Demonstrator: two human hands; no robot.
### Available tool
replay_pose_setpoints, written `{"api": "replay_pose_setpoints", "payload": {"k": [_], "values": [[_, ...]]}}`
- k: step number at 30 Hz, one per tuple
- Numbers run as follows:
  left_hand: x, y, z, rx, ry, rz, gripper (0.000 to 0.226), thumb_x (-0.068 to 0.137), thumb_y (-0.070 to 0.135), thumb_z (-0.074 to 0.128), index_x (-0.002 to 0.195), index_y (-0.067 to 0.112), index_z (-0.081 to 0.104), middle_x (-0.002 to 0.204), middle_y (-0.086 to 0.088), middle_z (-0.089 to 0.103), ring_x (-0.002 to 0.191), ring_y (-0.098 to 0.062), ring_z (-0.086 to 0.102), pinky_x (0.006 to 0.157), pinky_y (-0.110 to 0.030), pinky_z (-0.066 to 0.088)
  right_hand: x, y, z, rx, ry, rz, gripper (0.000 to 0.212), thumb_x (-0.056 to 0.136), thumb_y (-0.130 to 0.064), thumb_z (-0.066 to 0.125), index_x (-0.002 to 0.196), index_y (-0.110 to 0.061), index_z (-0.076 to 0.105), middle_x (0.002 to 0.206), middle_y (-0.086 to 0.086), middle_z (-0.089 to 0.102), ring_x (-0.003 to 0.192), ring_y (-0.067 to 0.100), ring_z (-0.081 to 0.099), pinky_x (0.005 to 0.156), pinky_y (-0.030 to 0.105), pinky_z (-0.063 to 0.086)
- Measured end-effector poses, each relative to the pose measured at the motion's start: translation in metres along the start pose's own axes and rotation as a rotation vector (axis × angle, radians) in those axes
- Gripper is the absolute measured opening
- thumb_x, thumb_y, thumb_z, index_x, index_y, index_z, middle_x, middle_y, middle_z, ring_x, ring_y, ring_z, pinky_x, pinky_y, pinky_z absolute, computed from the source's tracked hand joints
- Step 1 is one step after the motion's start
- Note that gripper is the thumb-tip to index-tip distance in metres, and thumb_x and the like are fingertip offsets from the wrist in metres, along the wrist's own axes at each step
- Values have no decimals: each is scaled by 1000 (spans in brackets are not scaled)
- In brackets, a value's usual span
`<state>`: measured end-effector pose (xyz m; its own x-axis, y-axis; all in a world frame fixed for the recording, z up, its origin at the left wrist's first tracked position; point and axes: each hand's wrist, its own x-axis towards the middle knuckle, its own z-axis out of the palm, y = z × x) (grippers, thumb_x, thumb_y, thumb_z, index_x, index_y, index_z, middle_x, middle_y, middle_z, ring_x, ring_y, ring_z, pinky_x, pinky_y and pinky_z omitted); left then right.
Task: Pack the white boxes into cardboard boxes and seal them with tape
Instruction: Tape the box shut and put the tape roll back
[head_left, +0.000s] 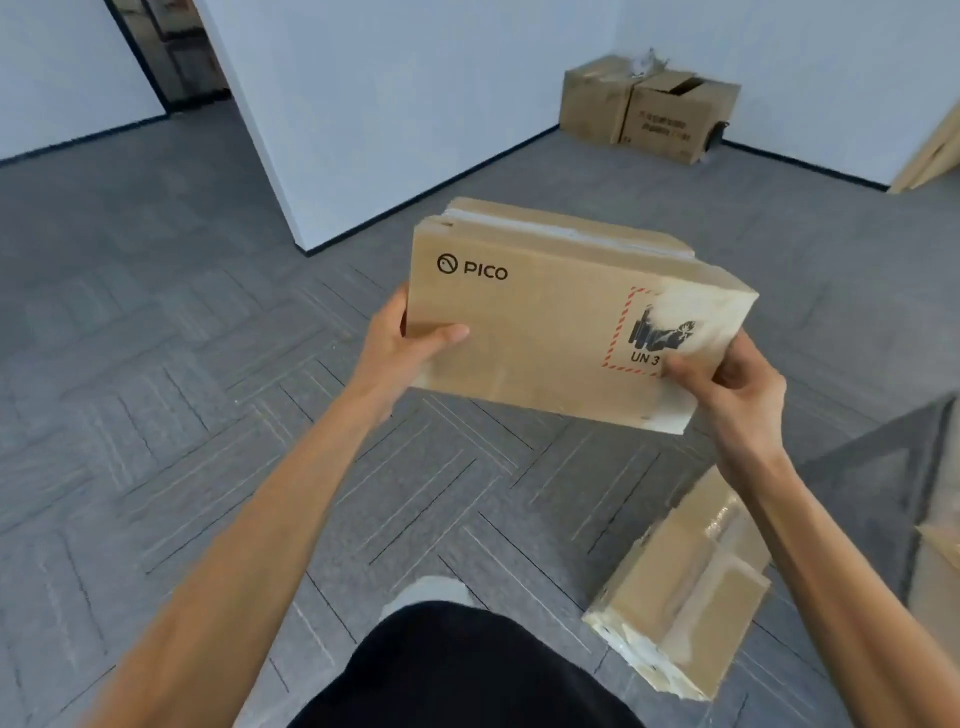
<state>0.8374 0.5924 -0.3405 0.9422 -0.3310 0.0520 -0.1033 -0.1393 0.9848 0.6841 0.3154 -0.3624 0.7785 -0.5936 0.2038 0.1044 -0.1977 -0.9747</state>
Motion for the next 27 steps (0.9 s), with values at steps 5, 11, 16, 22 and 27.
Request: {"api": "replay_pose_setpoints", "payload": {"k": [5, 11, 16, 22, 27], "values": [[121, -20, 41, -33, -206, -30, 57, 78, 23, 80, 128, 27, 54, 113, 14, 67, 104, -1, 62, 86, -24, 49, 58, 25, 0, -49, 199, 47, 29, 86, -16, 76, 112, -20, 66, 110, 2, 73, 104, 24, 69, 89, 52, 56], [274, -27, 102, -5, -560, -12, 49, 77, 22, 81, 118, 26, 56, 108, 10, 69, 100, -6, 65, 81, -26, 51, 101, 48, 24, -147, 566, 119, 33, 84, -24, 78, 114, -22, 65, 110, 2, 72, 104, 25, 68, 88, 54, 56], [337, -17, 172, 1, -926, 31, 42, 79, 22, 79, 115, 27, 57, 105, 12, 70, 94, 1, 66, 77, -18, 48, 91, 55, 32, -200, 914, 216, 25, 80, -33, 79, 99, -24, 65, 107, 3, 73, 101, 28, 68, 84, 56, 56], [336, -17, 279, 46, -1278, 59, 48, 79, 22, 79, 120, 27, 55, 110, 10, 68, 99, -3, 64, 82, -23, 50, 56, 58, 31, -193, 1248, 267, 28, 83, -17, 78, 108, -18, 67, 107, -3, 73, 102, 20, 68, 86, 51, 57], [308, -23, 348, 87, -1516, 96, 53, 78, 20, 79, 125, 21, 54, 109, 9, 68, 98, -3, 65, 74, -19, 52, 25, 60, 42, -175, 1484, 295, 29, 82, -12, 78, 108, -18, 67, 108, -3, 74, 104, 17, 69, 82, 37, 60]]}}
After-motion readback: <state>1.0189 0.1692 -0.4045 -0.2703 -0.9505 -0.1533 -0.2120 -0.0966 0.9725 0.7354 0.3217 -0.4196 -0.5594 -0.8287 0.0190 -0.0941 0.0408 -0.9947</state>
